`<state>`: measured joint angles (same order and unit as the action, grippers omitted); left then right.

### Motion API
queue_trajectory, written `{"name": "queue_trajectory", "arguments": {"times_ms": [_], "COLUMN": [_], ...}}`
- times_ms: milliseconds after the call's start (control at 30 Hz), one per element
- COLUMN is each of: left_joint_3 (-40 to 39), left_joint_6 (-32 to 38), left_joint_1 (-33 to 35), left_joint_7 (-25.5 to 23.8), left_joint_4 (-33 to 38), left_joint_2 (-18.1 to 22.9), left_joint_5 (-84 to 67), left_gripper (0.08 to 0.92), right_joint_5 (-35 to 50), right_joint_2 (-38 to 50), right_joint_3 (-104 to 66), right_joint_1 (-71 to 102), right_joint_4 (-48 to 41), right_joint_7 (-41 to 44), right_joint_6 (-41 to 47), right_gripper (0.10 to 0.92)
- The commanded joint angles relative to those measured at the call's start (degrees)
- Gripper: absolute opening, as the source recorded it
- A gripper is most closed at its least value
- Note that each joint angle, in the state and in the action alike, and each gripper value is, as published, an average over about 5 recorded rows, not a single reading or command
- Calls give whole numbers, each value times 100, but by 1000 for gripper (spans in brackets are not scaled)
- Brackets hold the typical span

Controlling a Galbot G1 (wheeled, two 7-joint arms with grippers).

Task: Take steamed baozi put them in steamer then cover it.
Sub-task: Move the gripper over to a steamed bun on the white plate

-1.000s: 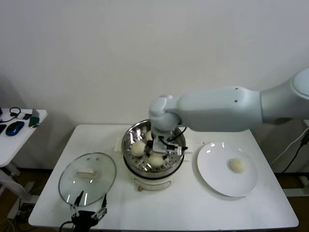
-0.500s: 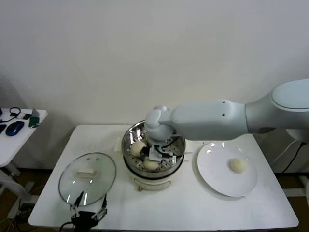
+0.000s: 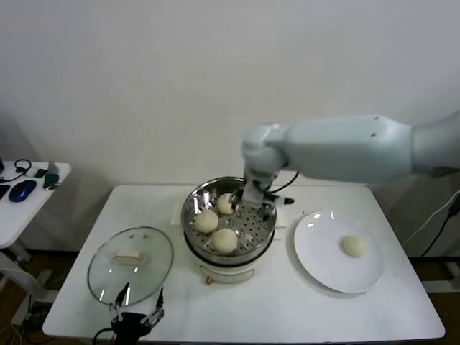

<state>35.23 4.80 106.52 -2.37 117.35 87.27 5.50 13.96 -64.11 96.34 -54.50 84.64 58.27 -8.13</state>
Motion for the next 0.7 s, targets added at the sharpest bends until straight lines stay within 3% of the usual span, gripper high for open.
{"name": "queue_trajectory", "arguments": {"times_ms": [33,200,367,700], "left_joint_3": [-64,-64,-43,65], "left_joint_6": [-1,-5,-22,-25], "left_joint_1": [-24,-44,-72,-4], "left_joint_7": [-6,-12,-22,-18], "left_joint_4": [8,54,52,32], "left_joint_2": [-40,-83,-120,-75], "left_joint_5": [-1,-31,-29,-31], "left_gripper": [823,823,823,823], "right_joint_5": [1897,1165,559,40], "right_joint_2": [1828,2776,3336,3099], "right_joint_3": [1518,2010,1174,-1122], "right_joint_1": [-1466,-943,480,3096], "right_joint_4": [-495,-502,-706,-1963], "right_joint_7": [207,191,8,73], "right_joint_6": [1705,1827,1952,1887], "right_gripper": [823,823,823,823]}}
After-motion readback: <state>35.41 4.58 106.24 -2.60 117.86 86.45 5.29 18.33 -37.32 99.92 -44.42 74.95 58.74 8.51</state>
